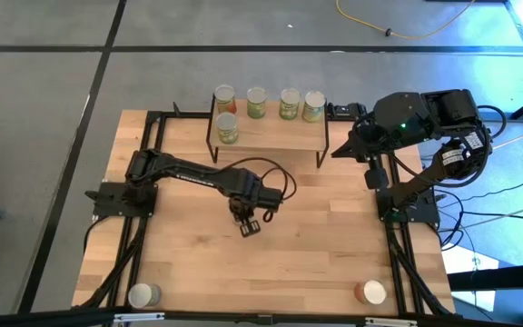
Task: Pick and place cans onto a shelf
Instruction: Put the canned oranges on the shelf
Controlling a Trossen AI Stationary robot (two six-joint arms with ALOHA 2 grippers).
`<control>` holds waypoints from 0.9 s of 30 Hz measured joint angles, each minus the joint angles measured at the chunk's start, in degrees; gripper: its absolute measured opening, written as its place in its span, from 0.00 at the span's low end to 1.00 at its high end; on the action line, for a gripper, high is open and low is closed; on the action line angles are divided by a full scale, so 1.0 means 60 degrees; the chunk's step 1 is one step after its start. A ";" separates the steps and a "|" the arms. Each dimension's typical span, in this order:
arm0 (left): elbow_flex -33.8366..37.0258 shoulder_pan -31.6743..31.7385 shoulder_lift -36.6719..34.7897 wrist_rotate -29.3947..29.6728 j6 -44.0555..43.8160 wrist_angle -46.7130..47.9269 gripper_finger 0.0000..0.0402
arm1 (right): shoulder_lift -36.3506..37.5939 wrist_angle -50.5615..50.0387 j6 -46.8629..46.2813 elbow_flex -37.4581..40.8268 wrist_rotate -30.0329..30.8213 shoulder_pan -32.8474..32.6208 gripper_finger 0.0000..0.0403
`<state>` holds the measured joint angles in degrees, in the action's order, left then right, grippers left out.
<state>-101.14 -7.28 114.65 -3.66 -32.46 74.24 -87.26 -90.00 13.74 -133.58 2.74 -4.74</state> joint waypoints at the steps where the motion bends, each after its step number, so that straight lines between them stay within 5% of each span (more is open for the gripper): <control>1: 0.0000 0.0024 0.0000 -0.0123 -0.0026 -0.0003 0.07 | 0.0000 0.0000 0.0000 0.0000 0.0000 0.0001 0.00; 14: -0.0289 0.0289 0.0007 -0.0249 -0.0027 0.0137 0.08 | 0.0000 -0.0004 0.0018 0.0000 0.0000 0.0001 0.00; 27: -0.5039 0.0238 -0.0063 0.0954 0.1237 0.2648 0.08 | 0.0000 -0.0004 -0.0202 0.0000 0.0022 -0.0002 0.00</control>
<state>-131.37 -5.85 114.28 2.07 -25.04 90.13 -87.26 -90.02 12.53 -133.58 2.87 -4.75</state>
